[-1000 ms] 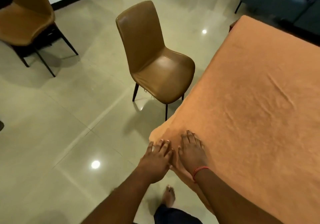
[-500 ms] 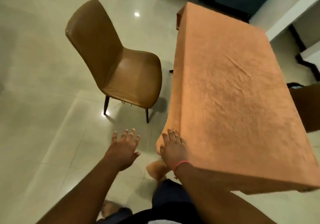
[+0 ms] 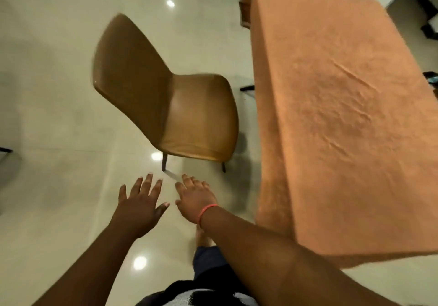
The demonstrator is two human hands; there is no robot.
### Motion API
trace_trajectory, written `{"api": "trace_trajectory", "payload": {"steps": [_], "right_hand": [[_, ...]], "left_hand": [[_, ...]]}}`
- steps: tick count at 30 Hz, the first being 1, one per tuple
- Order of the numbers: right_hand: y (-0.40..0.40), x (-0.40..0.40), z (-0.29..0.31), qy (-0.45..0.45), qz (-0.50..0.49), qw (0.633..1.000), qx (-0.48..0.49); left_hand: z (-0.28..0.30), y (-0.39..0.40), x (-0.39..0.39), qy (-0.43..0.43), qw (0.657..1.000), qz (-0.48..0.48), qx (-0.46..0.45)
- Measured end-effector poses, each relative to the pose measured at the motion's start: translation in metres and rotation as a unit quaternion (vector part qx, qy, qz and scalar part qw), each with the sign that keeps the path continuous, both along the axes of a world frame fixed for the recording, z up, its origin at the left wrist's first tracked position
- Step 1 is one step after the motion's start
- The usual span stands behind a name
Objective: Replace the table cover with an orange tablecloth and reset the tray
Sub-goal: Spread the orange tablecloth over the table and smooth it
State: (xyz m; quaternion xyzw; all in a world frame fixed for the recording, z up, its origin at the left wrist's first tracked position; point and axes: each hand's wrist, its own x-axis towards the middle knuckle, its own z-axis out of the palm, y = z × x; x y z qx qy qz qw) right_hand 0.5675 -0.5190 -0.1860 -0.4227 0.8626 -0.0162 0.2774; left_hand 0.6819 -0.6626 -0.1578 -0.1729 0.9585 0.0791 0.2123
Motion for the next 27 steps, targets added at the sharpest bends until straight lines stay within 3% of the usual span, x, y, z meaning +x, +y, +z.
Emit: {"api": "trace_trajectory", "payload": {"steps": [6,12,21,27], "right_hand": [[-0.151,-0.024,0.020,0.018,0.098,0.994,-0.052],[-0.301,-0.015,0.024,0.032,0.149,0.986,-0.069],[-0.491,0.001,0.044,0.006,0.050,0.997,-0.058],[-0.563,-0.046,0.053,0.014,-0.027,0.999,-0.041]], "left_hand": [[0.023,-0.123,0.007,0.007,0.994,0.098,-0.041],[0.018,-0.255,0.006,0.032,0.991,0.114,-0.062],[0.030,-0.491,0.024,-0.004,0.995,0.041,-0.094],[0.033,-0.571,-0.049,0.019,0.998,-0.009,-0.056]]}}
